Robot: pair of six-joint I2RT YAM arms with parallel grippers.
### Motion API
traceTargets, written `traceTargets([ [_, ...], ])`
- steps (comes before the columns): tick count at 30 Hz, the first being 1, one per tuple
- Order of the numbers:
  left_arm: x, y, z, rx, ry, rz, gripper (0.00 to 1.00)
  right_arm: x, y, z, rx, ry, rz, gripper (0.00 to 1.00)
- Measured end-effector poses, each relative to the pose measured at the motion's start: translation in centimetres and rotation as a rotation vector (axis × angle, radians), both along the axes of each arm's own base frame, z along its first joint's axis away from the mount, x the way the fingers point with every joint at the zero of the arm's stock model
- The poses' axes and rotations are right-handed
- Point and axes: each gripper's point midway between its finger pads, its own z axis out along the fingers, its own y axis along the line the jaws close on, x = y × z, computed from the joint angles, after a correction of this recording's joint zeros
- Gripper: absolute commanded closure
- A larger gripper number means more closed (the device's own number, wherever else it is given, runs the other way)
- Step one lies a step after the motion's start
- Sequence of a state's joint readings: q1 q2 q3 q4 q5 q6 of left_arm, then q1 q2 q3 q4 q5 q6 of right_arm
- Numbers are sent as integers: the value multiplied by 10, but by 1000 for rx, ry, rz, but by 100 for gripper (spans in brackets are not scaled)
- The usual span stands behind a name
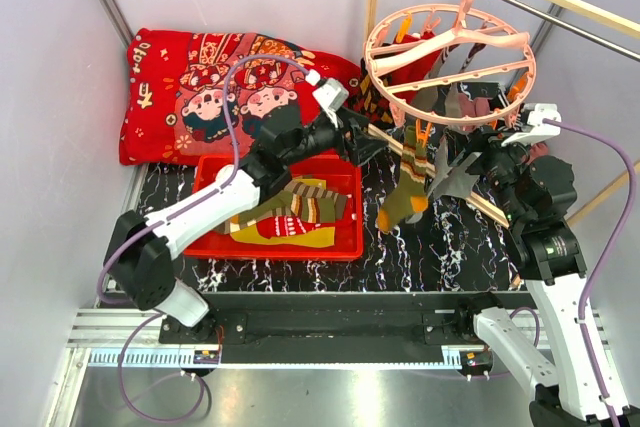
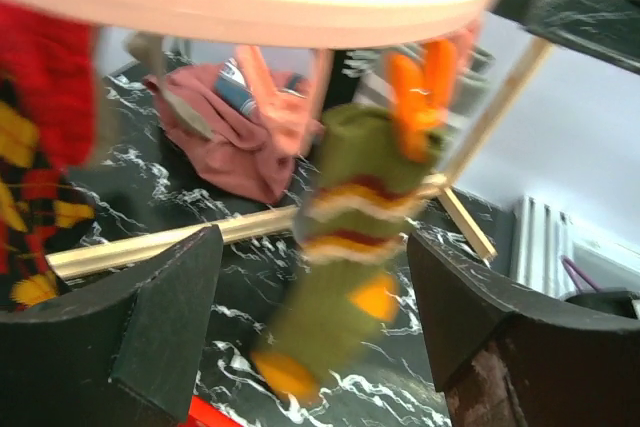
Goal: Clip the socks to the hanger
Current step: Rotate the hanger at the clothesline.
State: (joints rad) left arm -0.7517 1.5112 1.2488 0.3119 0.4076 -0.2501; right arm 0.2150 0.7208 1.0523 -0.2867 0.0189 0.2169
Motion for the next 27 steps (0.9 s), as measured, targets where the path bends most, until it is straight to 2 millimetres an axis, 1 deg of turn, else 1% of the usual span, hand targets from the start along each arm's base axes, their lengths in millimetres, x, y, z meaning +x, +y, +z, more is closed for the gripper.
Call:
traceTargets([
  [3, 16, 3, 4, -53, -27, 17, 20, -1, 0, 1, 0, -2, 1, 23],
  [5, 19, -1, 10, -96, -58, 3, 20, -2, 0, 1, -2, -5, 1, 23],
  [8, 21, -8, 12, -144, -85, -34, 20, -3, -1, 2, -5, -11, 2, 23],
  [11, 24, -17, 1, -159, -68, -80, 22, -5, -1, 3, -12, -16, 2, 23],
  [14, 32, -26, -12, -163, -28, -120, 24, -7, -2, 3, -21, -18, 3, 23],
  [17, 36, -32, -19, -169, -2, -157, 26, -9, -2, 3, -29, -17, 3, 23],
  [22, 33, -41, -13, -199, 8, -229, 30, -13, -3, 1, -39, -12, 8, 23],
  [26, 29, -46, 0, -239, 2, -278, 35, -18, -2, 1, -44, -13, 18, 23],
  [27, 28, -47, 2, -246, 2, -289, 39, -19, -2, 1, -45, -13, 21, 23],
])
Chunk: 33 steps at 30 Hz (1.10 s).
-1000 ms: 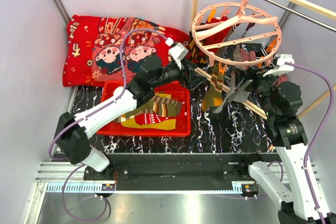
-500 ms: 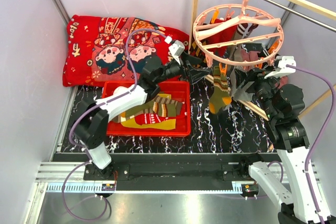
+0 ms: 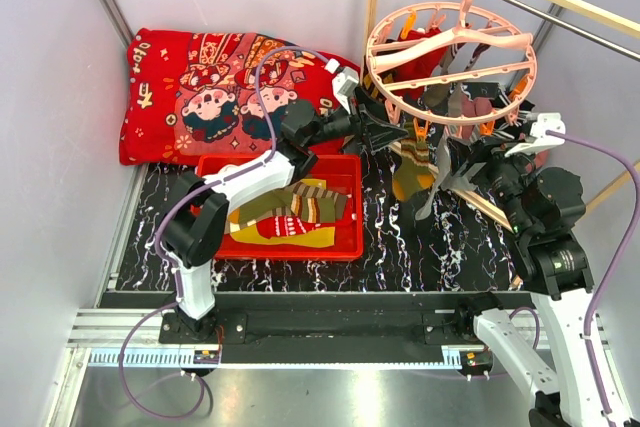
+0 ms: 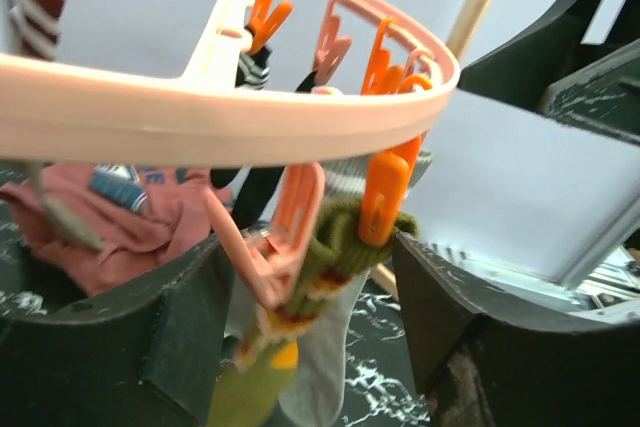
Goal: Clip the socks to the hanger
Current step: Rotate the hanger at the clothesline.
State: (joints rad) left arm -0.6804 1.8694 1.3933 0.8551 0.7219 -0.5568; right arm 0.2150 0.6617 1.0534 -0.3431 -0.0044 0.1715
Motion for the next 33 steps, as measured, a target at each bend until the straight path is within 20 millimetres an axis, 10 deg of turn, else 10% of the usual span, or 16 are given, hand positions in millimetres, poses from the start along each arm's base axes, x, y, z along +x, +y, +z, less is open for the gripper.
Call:
traceTargets([
  [14, -9, -2, 10, -48, 26, -56, 81, -20, 16, 23, -6, -54, 115, 23],
  [25, -21, -1, 6, 13, 27, 52, 89, -36, 48, 42, 11, -12, 315, 24],
  [33, -49, -12, 26, 79, -98, 188, 90, -29, 64, 20, 81, 133, 380, 25],
])
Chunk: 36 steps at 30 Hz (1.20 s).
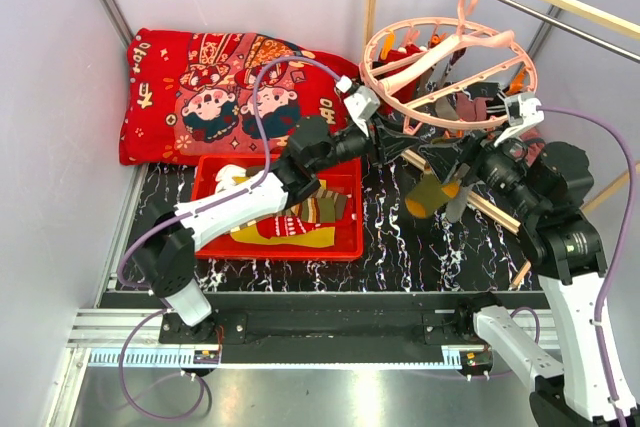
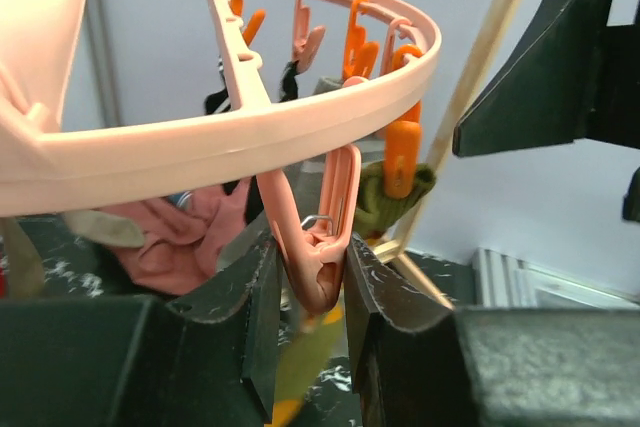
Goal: Clip the socks to the hanger
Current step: Rotate the hanger at the clothesline, then open the clamp at the hanger.
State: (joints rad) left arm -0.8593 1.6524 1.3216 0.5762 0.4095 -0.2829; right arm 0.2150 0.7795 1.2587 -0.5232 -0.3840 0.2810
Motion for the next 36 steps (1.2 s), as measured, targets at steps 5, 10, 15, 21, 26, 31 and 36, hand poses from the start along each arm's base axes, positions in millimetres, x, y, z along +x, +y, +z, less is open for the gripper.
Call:
traceTargets([
  [5, 5, -5, -15, 75, -29, 91, 90, 9, -2, -10, 58, 92, -52, 25],
  [10, 5, -12, -17, 116, -71, 151, 91, 19, -8, -13, 120, 150, -125, 25],
  [15, 1, -20, -15, 137, -121, 189, 92, 28, -10, -9, 169, 182, -163, 26],
  [21, 5, -22, -17, 170, -173, 257, 92, 39, -9, -12, 206, 231, -187, 28],
  [26, 6, -27, -23, 201, -203, 293, 92, 45, -7, -23, 214, 286, -200, 28],
  [31, 6, -29, -23, 213, -220, 323, 92, 48, -9, -25, 215, 291, -218, 28],
  [36, 3, -33, -22, 226, -248, 343, 92, 50, -12, -26, 213, 290, -235, 29],
])
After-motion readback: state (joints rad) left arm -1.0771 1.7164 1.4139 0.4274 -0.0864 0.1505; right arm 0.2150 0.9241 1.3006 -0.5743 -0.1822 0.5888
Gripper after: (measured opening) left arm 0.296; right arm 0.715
